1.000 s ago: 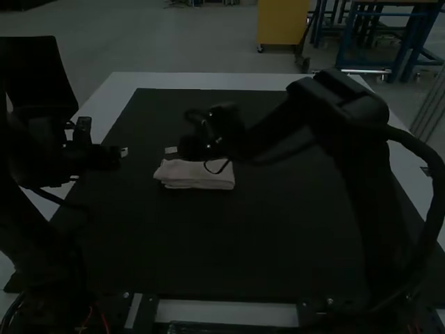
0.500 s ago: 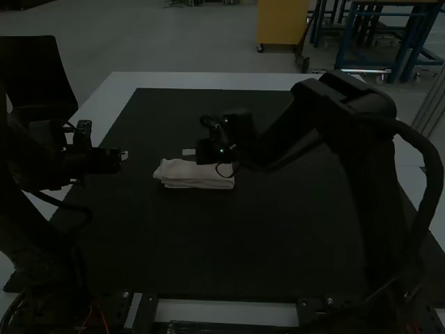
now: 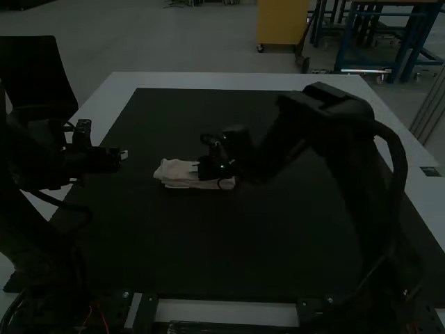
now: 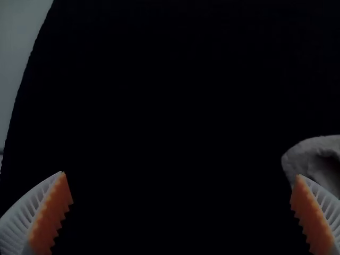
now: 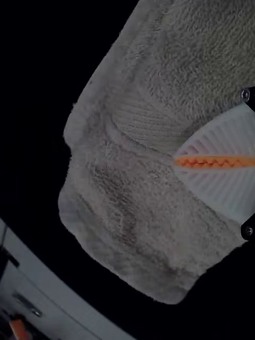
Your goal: Fold the towel.
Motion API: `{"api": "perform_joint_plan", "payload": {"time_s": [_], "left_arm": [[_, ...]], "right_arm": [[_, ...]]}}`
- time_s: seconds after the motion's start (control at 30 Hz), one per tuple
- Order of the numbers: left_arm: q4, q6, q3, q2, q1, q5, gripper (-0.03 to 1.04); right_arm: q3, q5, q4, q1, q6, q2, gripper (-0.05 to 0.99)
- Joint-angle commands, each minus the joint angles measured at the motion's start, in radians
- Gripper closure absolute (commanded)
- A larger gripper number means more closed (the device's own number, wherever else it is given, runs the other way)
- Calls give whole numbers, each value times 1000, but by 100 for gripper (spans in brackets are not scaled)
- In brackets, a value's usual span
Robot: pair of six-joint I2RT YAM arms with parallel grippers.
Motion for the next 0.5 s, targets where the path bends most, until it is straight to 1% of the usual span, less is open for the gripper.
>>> {"api": "perform_joint_plan", "payload": {"time_s": [0.0, 0.13, 0.27, 0.37, 0.4, 0.47], "left_arm": [[4, -3, -1, -29, 4, 4, 4], [4, -4, 1, -29, 4, 5, 4], [4, -8, 7, -35, 4, 4, 4], [4, -34, 30, -49, 1, 4, 4], [4, -40, 47, -55, -6, 4, 4], [-5, -73, 93, -66, -27, 2, 4]], "right_arm": [[14, -9, 8, 2, -29, 25, 96], [8, -12, 8, -1, -26, 35, 96], [14, -14, 6, -17, -3, -67, 96], [41, -12, -27, -40, 15, -154, 96], [52, -14, -50, -54, 17, -186, 96], [70, -10, -82, -88, 28, -266, 96]]}}
